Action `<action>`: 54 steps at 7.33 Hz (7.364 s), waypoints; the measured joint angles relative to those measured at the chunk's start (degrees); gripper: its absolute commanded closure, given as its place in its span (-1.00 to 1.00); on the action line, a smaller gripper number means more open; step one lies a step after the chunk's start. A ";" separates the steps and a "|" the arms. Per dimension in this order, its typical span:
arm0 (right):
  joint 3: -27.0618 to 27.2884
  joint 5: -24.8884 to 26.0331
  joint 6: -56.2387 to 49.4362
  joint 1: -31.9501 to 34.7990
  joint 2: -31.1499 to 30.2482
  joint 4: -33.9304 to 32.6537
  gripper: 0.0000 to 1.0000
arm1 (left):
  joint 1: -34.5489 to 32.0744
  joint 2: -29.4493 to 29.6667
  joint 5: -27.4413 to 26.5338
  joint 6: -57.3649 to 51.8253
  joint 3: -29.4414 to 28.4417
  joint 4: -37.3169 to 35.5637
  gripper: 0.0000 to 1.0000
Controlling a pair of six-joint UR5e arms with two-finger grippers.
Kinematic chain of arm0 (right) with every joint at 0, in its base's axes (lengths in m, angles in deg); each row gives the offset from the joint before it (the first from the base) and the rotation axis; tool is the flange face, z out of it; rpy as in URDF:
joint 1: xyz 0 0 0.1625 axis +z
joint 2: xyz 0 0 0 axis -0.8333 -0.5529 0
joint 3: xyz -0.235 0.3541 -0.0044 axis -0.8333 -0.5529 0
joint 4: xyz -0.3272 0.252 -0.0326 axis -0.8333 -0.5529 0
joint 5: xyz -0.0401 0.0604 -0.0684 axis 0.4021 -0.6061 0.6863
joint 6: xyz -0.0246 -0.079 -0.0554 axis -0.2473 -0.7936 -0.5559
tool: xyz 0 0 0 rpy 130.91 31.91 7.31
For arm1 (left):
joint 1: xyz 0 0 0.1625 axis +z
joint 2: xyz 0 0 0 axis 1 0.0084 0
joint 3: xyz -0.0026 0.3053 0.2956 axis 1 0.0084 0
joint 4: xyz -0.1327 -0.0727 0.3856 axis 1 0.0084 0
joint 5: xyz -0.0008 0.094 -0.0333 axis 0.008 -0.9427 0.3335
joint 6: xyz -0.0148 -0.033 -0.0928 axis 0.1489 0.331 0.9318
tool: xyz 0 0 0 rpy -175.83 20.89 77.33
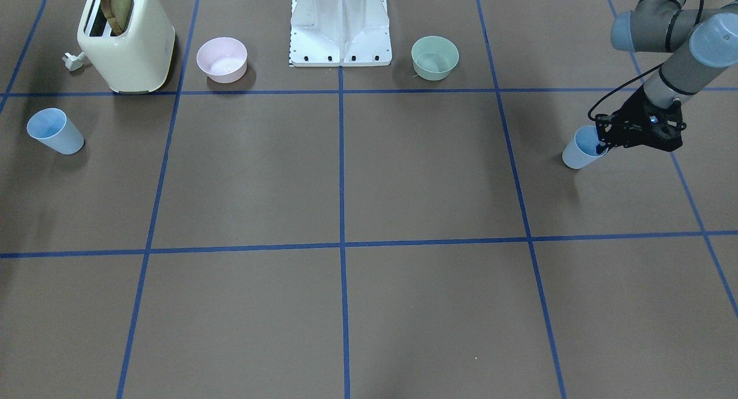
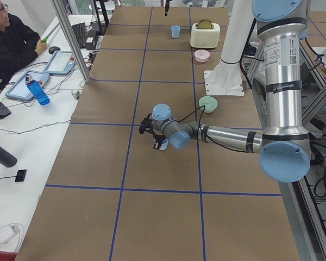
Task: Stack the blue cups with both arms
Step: 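Carry the cup toward center with the left gripper while the right grasps the other cup, then set the cup at center with the left gripper while the right lifts its cup, then open the left gripper and withdraw it while the right gripper carries its cup inward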
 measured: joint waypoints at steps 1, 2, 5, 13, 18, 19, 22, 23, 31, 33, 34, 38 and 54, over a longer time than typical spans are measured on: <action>-0.04 0.13 0.13 -0.68 -0.05 0.00 -0.99 | -0.13 0.96 1.37 -0.04 0.95 -1.07 1.00; -0.07 0.35 0.71 -1.85 -0.11 0.00 -0.98 | -0.50 2.50 3.51 -0.03 3.04 -4.46 1.00; -0.08 2.34 2.73 -6.22 -0.21 0.16 -0.98 | -1.39 14.41 5.69 0.85 13.60 -29.82 1.00; -0.54 3.71 7.28 -13.37 -7.10 12.52 -0.97 | 3.70 34.92 4.57 19.02 15.06 -46.09 1.00; -1.71 6.36 9.37 -16.17 -5.85 13.44 -0.92 | 6.45 37.45 1.80 22.35 13.55 -46.02 1.00; -2.12 6.55 9.39 -16.33 -5.44 13.44 -0.88 | 7.81 38.88 0.68 24.02 12.71 -46.01 1.00; -2.51 6.80 9.44 -16.92 -5.26 13.52 0.73 | 8.88 40.06 -0.18 25.67 12.01 -46.01 1.00; -2.53 6.87 9.44 -17.25 -5.36 13.55 1.00 | 8.93 40.20 -0.22 25.72 11.91 -46.01 1.00; -2.37 0.41 9.57 -12.41 -3.70 13.61 1.00 | 12.00 45.48 -3.00 29.19 6.33 -45.28 1.00; -0.86 -2.16 9.54 -9.19 0.98 6.60 1.00 | 13.55 46.99 -4.48 31.11 3.39 -43.32 1.00; 0.24 -2.57 9.39 -8.06 3.94 2.09 1.00 | 14.50 47.40 -5.42 32.72 1.39 -40.55 1.00; 2.62 -3.61 8.76 -4.71 14.83 -12.94 1.00 | 18.74 47.74 -8.47 35.43 -4.51 -32.04 1.00; 3.53 -4.96 8.70 -1.31 25.42 -26.49 1.00 | 24.67 49.50 -15.70 38.25 -9.09 -24.69 -0.96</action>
